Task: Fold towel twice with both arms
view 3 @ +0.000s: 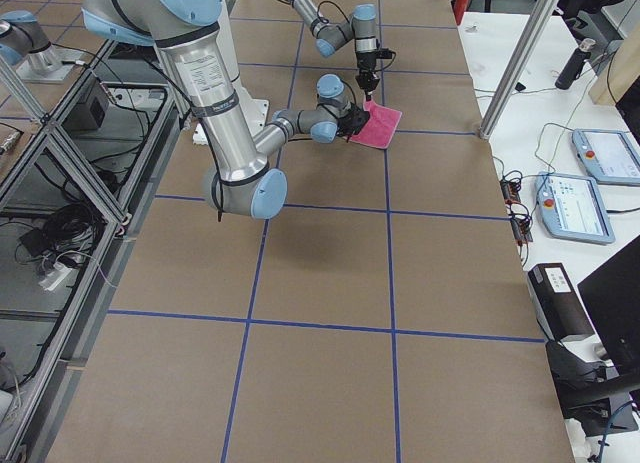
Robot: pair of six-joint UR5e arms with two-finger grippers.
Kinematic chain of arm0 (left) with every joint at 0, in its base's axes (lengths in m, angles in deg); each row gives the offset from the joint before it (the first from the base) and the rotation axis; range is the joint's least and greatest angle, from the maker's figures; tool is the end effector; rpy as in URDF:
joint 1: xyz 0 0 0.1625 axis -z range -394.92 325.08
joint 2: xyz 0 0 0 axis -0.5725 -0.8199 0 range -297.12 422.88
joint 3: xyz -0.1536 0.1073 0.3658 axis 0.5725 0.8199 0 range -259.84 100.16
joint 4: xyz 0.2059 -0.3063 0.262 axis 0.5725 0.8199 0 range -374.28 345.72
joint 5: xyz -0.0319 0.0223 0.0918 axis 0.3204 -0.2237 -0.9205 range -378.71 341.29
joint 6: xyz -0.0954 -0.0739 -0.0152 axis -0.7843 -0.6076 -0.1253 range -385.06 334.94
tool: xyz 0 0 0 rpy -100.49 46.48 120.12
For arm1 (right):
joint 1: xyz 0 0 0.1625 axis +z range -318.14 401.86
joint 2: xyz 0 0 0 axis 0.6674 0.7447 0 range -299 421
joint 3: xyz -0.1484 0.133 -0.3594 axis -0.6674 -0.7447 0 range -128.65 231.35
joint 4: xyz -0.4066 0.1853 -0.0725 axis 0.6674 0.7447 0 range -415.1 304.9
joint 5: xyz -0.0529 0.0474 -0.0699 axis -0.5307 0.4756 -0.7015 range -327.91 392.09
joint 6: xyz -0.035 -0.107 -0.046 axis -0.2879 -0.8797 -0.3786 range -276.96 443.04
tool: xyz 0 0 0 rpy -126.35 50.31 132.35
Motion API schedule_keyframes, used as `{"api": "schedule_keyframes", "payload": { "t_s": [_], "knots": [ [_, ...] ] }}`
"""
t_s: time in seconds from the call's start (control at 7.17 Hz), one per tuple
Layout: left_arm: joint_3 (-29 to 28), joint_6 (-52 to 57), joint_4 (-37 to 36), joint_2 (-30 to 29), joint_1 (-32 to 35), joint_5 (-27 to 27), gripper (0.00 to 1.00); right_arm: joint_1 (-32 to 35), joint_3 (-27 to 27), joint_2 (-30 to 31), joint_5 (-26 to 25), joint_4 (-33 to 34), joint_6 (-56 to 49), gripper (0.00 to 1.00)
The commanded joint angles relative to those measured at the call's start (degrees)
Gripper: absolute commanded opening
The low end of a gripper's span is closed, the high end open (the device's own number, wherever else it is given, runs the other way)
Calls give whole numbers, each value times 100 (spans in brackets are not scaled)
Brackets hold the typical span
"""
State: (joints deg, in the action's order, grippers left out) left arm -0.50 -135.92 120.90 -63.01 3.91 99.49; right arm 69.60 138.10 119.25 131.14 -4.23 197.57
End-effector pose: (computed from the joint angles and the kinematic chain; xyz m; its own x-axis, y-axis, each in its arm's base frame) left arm 0.5497 -0.5397 0.2530 0.1707 -0.5404 -0.8239 0.2854 0.8275 -0.4836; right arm -0.6066 -0.4480 0.2592 0.1691 0.5521 0.8164 -0.4409 0.7832 -0.4383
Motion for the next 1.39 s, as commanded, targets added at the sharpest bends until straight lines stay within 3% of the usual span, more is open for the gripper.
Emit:
{"api": "schedule_keyframes", "payload": {
  "t_s": [0.0, 0.42, 0.84, 1.26],
  "knots": [
    [377, -346, -45, 150, 10, 89, 0, 29, 122, 133, 105, -373, 17, 0],
    [819, -743, -45, 398, -34, 116, 0, 353, 754, 607, 719, -384, -53, 0],
    [1082, -990, -27, 407, -174, 125, 0, 399, 1140, 844, 931, -384, -54, 0],
    [1066, -912, -19, 512, -280, 116, 0, 425, 977, 855, 915, -375, -298, 0]
  ]
}}
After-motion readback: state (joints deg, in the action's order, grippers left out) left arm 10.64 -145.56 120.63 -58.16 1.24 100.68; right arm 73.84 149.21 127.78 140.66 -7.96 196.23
